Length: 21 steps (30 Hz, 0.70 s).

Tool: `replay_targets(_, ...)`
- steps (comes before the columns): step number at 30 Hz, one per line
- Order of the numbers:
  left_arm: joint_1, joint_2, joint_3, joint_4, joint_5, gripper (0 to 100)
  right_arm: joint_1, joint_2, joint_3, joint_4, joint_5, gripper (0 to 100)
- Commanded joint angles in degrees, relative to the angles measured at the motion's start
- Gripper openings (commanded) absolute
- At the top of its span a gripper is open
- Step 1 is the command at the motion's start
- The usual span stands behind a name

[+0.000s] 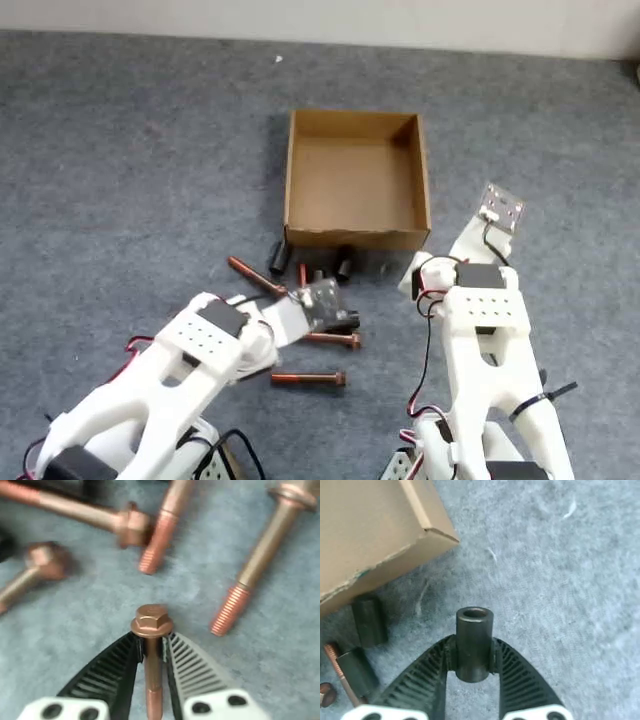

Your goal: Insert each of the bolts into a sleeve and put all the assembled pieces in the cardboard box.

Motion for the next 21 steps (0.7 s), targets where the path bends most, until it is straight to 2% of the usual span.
replay_targets(1, -2.59, -11.38, -0.4, 1.41, 5.54, 0, 0.75, -7.43, -0.66, 1.19, 0.53, 0.5)
replay_targets(10, -9.98, -41.89, -0.75, 10.9, 15.3, 1, -0.22, -30.02, 7.08, 1.19, 0.53, 0.5)
replay_targets(21, -10.15, -68.26, -0.75, 12.48, 28.92, 1, -15.96, -50.07, 11.3, 0.22, 0.44, 0.5)
